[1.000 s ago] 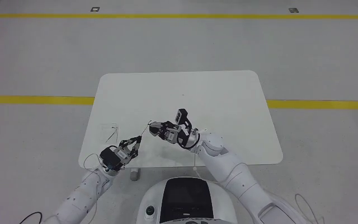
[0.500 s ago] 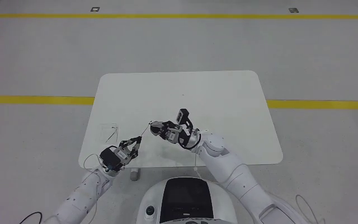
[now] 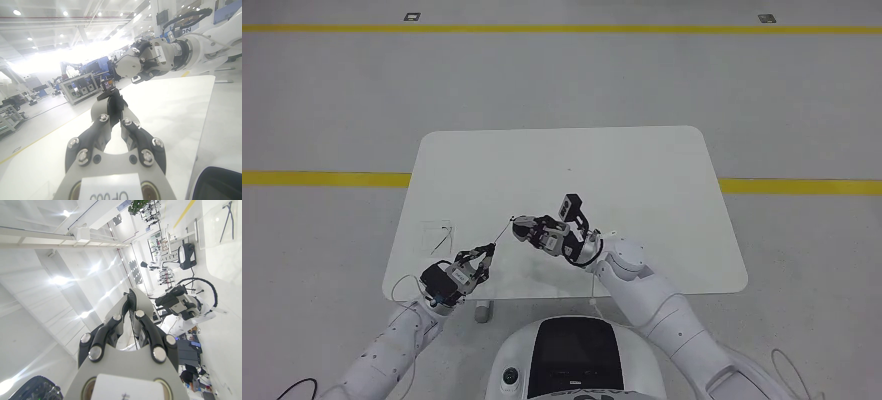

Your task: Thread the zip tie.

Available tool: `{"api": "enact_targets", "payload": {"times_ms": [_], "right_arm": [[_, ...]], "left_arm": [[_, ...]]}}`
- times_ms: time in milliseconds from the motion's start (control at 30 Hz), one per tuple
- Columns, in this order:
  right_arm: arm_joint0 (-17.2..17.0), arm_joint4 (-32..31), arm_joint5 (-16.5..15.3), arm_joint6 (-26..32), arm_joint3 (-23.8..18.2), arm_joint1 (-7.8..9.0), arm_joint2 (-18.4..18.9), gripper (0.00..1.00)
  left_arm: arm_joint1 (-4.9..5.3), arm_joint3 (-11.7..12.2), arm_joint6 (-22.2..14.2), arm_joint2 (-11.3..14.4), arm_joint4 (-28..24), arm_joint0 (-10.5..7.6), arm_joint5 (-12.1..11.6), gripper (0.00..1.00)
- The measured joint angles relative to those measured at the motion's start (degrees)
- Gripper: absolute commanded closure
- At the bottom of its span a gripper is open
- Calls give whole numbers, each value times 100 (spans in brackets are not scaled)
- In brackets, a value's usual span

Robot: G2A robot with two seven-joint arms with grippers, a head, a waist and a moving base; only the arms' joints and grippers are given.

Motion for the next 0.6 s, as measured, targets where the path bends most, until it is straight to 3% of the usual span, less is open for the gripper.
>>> {"api": "enact_targets", "payload": {"times_ms": [600], "right_arm": [[-62, 3, -52, -41, -72, 28, 26, 100]], "left_arm": [[-7, 19, 35, -7, 10, 5, 1, 100]]}}
